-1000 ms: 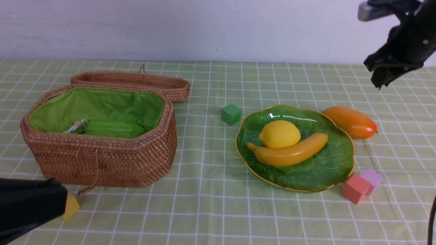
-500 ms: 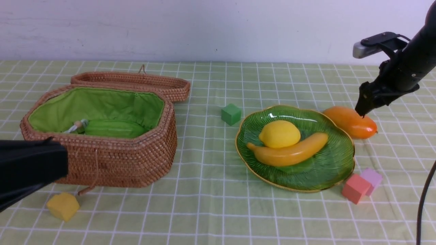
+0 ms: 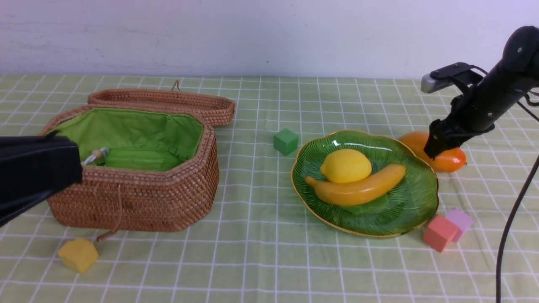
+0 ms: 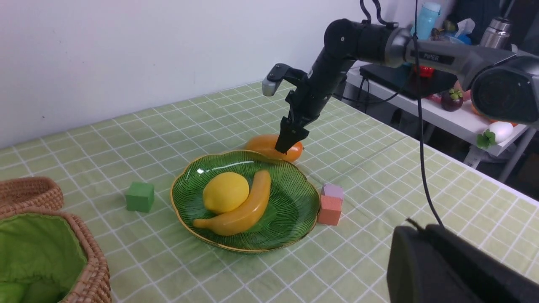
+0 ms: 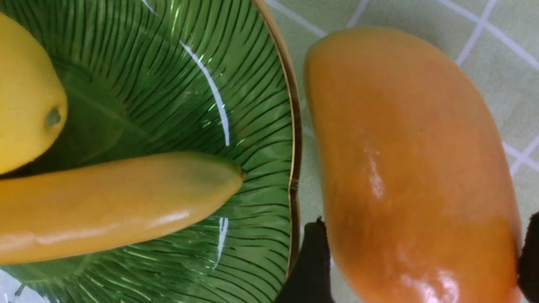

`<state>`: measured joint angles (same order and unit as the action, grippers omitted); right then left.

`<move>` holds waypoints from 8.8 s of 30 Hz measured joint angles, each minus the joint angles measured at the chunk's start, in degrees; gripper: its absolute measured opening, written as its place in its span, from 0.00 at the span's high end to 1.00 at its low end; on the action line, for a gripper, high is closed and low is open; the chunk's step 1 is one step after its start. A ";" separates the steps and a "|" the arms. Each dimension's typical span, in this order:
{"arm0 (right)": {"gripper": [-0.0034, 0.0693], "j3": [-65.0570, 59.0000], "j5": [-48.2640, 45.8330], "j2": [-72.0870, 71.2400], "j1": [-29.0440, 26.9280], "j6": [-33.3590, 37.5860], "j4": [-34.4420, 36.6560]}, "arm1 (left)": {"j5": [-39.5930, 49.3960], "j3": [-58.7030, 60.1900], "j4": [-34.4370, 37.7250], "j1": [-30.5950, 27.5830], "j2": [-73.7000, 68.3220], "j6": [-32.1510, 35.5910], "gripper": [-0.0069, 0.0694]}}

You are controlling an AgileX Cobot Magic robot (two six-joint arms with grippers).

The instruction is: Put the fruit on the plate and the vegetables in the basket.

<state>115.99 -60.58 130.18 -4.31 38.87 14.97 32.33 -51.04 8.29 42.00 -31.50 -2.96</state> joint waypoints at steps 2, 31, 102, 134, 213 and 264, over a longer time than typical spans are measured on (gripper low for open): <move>0.12 0.00 0.39 0.62 0.00 0.06 0.58 | 0.13 0.00 0.00 0.00 0.00 0.00 0.89; 0.17 3.31 1.11 4.10 -0.33 -9.04 1.38 | 0.58 0.00 0.07 0.00 0.00 0.00 0.88; 0.11 -7.80 -10.22 -22.06 5.62 -28.33 -1.53 | 16.05 0.00 0.25 0.00 0.00 4.92 0.88; 0.10 -27.63 -1.07 -25.70 19.35 -49.37 -9.98 | 19.74 0.00 0.20 0.00 0.00 7.51 0.88; 0.98 -117.15 39.00 -130.75 4.81 -46.32 -14.61 | -19.69 38.47 -3.90 0.00 32.13 -8.67 0.84; 0.95 -117.15 39.00 -130.75 4.55 -46.38 -14.97 | -10.14 52.74 -5.16 -34.14 32.13 -10.04 0.93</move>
<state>-1.16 -21.57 -0.57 0.23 -7.50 0.00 22.18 1.70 3.14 7.86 0.63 -13.01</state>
